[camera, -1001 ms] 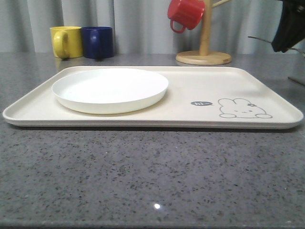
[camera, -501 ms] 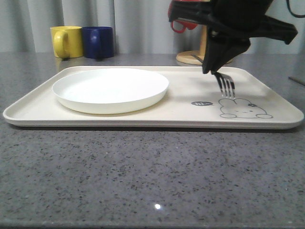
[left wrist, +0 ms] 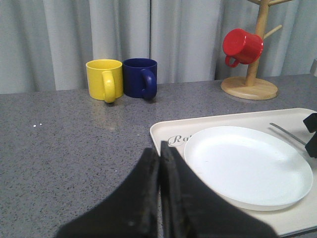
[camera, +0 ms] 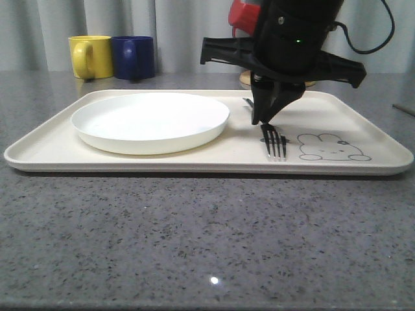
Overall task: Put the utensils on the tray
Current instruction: 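Carry the fork with the right gripper onto the tray beside the plate, then move the right gripper back and grasp the silver chopsticks, then place the chopsticks with the right gripper on the tray beside the fork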
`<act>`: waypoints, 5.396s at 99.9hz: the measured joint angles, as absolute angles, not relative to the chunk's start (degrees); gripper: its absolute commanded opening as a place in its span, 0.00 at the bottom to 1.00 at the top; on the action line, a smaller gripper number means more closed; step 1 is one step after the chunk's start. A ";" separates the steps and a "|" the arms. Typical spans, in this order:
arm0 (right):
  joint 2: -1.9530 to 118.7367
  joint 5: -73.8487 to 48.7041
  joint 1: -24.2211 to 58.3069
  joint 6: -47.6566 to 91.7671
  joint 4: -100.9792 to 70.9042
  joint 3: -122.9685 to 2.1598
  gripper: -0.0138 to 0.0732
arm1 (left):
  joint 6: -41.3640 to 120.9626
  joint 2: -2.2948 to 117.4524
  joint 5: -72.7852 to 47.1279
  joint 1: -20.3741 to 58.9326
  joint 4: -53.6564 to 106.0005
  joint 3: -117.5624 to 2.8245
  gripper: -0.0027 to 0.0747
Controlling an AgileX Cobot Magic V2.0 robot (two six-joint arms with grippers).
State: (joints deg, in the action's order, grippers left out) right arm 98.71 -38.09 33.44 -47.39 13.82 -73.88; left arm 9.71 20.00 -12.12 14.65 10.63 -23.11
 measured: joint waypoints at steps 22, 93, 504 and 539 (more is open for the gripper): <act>99.18 -38.09 33.44 -47.48 13.82 -73.88 0.37 | 9.71 20.00 -12.08 14.65 10.63 -23.11 0.01; 89.20 -44.39 28.84 -37.94 12.99 -73.88 0.59 | 9.71 20.00 -12.08 14.65 10.63 -23.11 0.01; 90.72 -49.51 15.23 -20.59 6.83 -76.04 0.50 | 9.71 20.00 -12.08 14.65 10.63 -23.11 0.01; 90.63 -54.06 -2.91 -4.96 6.53 -76.04 0.50 | 9.71 20.00 -12.08 14.65 10.63 -23.11 0.01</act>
